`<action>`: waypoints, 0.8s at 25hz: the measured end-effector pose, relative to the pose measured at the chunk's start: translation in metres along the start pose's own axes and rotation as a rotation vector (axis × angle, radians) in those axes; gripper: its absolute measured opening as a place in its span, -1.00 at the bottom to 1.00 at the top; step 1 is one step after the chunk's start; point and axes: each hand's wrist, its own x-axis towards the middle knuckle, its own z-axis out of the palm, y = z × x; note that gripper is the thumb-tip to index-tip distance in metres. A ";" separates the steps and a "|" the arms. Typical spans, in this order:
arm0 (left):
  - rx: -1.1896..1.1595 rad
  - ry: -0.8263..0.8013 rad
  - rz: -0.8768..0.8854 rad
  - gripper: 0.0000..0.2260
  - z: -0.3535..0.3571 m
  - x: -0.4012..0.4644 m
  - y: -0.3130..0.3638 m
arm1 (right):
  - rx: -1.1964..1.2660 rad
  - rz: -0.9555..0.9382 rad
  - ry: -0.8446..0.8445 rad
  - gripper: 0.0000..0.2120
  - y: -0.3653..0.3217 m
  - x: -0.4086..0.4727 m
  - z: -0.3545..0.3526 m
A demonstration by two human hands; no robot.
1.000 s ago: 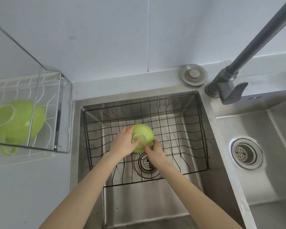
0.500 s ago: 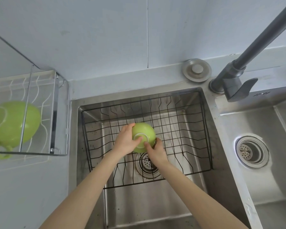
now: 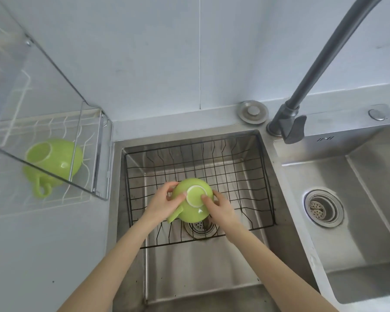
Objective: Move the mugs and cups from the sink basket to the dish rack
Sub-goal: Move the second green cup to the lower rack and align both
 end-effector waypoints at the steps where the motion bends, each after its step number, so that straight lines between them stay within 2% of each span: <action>1: -0.015 -0.019 0.010 -0.63 -0.002 -0.010 0.001 | 0.008 -0.020 -0.006 -0.63 -0.002 -0.008 -0.002; 9: -0.017 -0.133 0.178 -0.49 -0.032 -0.087 0.005 | -0.096 -0.205 0.007 -0.63 -0.024 -0.074 -0.002; 15: -0.018 -0.082 0.265 -0.34 -0.065 -0.133 -0.009 | -0.236 -0.339 -0.050 -0.32 -0.034 -0.120 0.022; 20: -0.016 0.026 0.295 -0.37 -0.099 -0.156 -0.036 | -0.405 -0.437 -0.154 -0.10 -0.036 -0.147 0.060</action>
